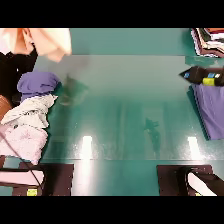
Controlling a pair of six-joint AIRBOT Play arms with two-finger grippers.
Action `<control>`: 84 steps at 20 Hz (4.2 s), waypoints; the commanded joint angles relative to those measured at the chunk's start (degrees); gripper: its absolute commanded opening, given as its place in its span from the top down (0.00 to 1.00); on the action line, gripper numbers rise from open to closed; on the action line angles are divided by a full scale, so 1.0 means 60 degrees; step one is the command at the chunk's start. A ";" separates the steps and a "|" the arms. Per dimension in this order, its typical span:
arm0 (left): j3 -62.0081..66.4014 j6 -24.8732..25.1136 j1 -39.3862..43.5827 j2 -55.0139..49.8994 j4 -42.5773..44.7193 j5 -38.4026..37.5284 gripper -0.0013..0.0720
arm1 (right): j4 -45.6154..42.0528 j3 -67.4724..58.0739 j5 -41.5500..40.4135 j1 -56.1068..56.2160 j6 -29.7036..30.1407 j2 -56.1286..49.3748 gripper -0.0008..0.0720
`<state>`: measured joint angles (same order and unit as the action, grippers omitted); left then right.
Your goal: Fold the shirts.
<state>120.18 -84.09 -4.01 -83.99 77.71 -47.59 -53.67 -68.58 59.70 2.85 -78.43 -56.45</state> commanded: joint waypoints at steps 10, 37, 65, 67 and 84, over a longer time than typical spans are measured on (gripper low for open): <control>-0.3574 -0.1315 0.6433 0.2393 0.0222 -0.3016 0.95 | -0.0058 -0.3107 0.0280 -0.0040 0.0262 0.0000 0.97; -0.6648 0.1800 0.0827 -0.2029 -0.3348 -0.3457 0.15 | -0.0051 -0.3129 0.1581 -0.0036 0.0255 0.0015 0.97; -0.4000 0.2237 0.0878 -0.1282 -0.4018 -0.3421 0.95 | -0.0940 0.1730 0.2721 0.0324 -0.0484 -0.0219 0.38; -0.4003 0.2233 0.0878 -0.1228 -0.4018 -0.3501 0.95 | -0.0011 0.3166 0.1920 0.0699 -0.0528 -0.0790 0.29; -0.3810 0.1552 0.0878 -0.0769 -0.3271 -0.4320 0.95 | 0.0801 0.1406 -0.0146 0.3213 0.0317 -0.4962 0.97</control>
<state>96.53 -72.99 1.28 -90.35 54.85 -73.80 -44.77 -56.53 57.54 22.70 -75.94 -86.67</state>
